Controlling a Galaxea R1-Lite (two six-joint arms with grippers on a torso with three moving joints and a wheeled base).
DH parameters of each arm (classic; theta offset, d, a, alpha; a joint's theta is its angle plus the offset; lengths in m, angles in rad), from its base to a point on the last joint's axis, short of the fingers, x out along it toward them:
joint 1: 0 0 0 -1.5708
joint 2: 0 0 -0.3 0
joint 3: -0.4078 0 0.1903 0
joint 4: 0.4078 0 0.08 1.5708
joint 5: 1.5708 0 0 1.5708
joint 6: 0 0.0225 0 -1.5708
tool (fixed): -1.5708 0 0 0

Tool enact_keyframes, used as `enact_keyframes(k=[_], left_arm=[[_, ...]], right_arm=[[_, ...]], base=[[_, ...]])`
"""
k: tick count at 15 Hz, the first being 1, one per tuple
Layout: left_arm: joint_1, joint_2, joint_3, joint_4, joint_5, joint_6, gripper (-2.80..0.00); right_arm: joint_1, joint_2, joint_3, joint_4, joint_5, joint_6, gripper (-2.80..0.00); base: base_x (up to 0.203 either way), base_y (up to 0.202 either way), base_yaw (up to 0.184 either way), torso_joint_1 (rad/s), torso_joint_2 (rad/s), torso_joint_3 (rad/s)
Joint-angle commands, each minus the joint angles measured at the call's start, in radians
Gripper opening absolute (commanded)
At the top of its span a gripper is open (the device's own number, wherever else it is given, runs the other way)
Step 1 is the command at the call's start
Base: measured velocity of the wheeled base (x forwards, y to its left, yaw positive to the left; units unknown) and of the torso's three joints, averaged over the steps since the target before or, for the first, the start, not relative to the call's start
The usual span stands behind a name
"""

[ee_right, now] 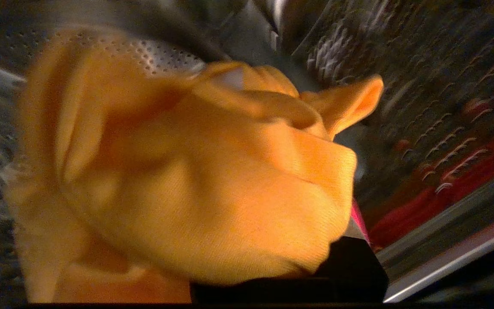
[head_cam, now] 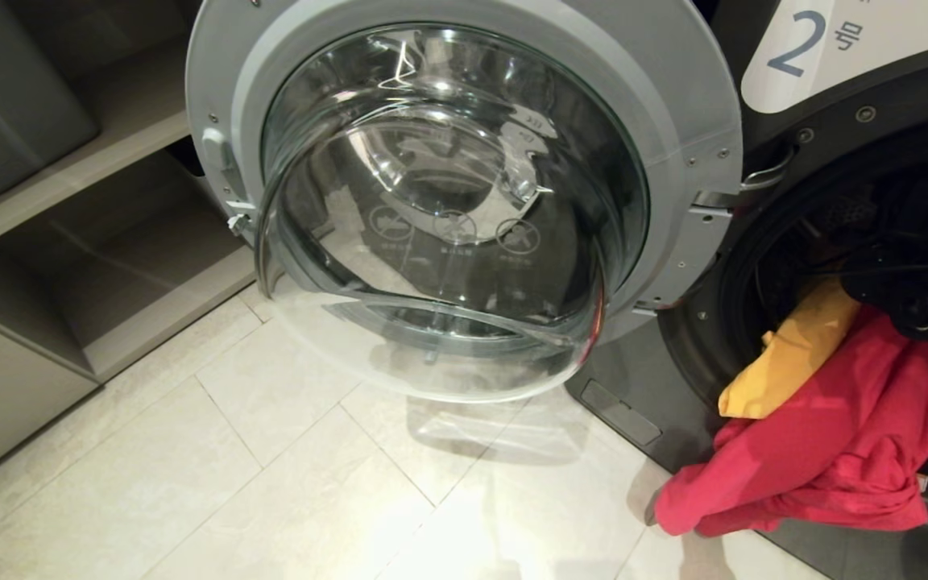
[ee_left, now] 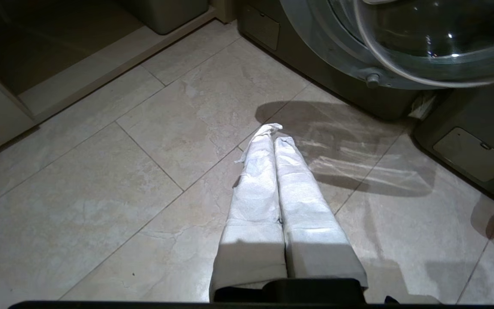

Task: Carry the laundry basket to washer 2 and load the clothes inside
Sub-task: Place the clothes into the washing machine

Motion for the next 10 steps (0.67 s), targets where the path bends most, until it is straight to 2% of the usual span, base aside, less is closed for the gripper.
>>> enact_keyframes(k=[1,4,8,10], left_arm=[[0.001,0.002,0.04,0.0,0.0,-0.001,-2.8],[0.001,0.001,0.04,0.0,0.0,-0.001,-2.8],[0.0,0.0,0.04,0.0,0.0,-0.001,-2.8],[0.0,0.0,0.04,0.0,0.0,-0.001,-2.8]], right_arm=[[-0.025,0.083,-0.074,-0.013,-0.02,0.005,-2.8],[-0.044,0.151,-0.154,-0.007,-0.021,0.039,-2.8],[-0.066,0.259,-0.367,0.072,-0.001,0.136,-2.8],[-0.087,0.305,-0.467,0.115,0.029,0.155,-2.8]], base=[[0.0,0.0,0.0,0.0,0.0,0.0],[0.0,0.0,0.0,0.0,0.0,0.0],[0.0,0.0,0.0,0.0,0.0,0.0],[0.0,0.0,0.0,0.0,0.0,0.0]])
